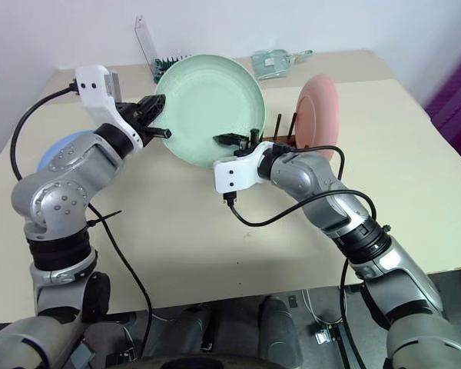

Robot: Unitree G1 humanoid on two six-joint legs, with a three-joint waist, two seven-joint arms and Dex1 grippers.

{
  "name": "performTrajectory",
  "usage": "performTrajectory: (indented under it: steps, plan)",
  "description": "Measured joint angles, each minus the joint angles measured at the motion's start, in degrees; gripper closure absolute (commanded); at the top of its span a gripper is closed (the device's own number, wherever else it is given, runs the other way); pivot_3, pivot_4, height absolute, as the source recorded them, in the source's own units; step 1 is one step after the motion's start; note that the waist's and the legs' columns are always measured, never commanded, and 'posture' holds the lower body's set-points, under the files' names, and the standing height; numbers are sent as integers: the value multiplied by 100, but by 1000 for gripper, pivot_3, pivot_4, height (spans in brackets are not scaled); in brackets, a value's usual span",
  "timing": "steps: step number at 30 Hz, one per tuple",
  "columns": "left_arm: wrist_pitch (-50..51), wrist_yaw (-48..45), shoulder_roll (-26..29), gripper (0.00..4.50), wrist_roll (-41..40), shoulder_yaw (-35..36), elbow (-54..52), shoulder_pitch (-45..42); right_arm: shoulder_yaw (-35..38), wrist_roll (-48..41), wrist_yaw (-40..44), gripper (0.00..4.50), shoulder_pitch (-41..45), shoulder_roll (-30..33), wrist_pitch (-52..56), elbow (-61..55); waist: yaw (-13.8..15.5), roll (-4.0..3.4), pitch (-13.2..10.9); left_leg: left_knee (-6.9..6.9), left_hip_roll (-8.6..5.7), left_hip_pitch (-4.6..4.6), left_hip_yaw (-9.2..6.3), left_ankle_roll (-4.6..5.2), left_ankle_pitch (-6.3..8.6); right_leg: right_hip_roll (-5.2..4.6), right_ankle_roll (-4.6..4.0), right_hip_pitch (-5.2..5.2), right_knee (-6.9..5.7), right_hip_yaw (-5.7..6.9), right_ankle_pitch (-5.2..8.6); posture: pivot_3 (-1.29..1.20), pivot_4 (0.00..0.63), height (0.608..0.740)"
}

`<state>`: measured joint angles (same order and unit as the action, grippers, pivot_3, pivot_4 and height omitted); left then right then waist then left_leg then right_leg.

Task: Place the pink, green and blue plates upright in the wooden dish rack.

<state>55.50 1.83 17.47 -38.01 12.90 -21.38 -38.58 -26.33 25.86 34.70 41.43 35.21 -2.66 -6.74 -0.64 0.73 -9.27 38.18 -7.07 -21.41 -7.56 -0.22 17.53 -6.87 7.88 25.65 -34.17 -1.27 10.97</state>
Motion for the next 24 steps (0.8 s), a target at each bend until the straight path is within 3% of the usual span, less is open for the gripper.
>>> performTrajectory:
  steps: [1, 3, 6, 9, 11, 15, 19, 24]
  plan:
    - [23, 21, -1, 4500, 12, 37, 9, 7, 34, 47, -38, 4354, 0, 0, -73, 0, 1, 0, 0, 0, 0, 0, 0, 0, 0, 0, 0, 0, 0, 0, 0, 0, 150, 735]
    - [51, 66, -66, 4500, 8, 121, 36, 4, 38, 174, -77, 4436, -3, -7, -220, 9, 2, 0, 0, 1, 0, 1, 0, 0, 0, 0, 0, -2, 1, 0, 0, 0, 150, 735]
    - [40, 424, -710, 3462, -380, 687, 201, -194, 60, 437, -276, 4500, -15, -10, -398, 58, 38, 4, -2, 7, 0, 1, -5, 0, 0, 0, 0, -8, 2, 2, 0, 0, 150, 735]
    - [-232, 946, -1297, 2051, -1157, 1368, 366, -800, 85, 632, -350, 4500, -45, -34, -399, 246, 97, 18, -11, 12, 0, 1, -6, -2, -1, 0, 0, -11, 3, 4, -1, 0, 150, 735]
    - [-685, 1175, -1269, 2051, -1333, 1726, 518, -1215, 133, 683, -440, 4500, -73, -44, -400, 261, 85, 17, -11, 4, 1, 3, -2, -5, -2, 2, -1, -7, 2, 1, -1, 0, 150, 735]
    - [-1665, 1045, -202, 2051, -696, 2047, 963, -1283, 856, 295, -574, 4500, -142, -141, -182, 233, -13, 13, -9, -11, 4, 10, 0, -10, -5, 8, -2, -4, 2, -3, 0, 0, 150, 735]
    - [-2143, -206, 990, 2051, 256, 1187, 1144, -202, 2014, -1609, -158, 4500, -402, -800, 1163, -547, -4, 12, -9, -9, 3, 6, -9, -8, -5, 7, -3, -9, 0, -2, 0, 0, 150, 735]
    - [-2329, -2065, 1386, 2051, 740, -593, 826, 1205, 3777, -4449, -431, 4500, 55, -1674, 4213, -1669, 78, 5, -13, 2, 2, 5, -22, -3, -2, 7, -13, -20, 2, -2, -7, 0, 150, 735]
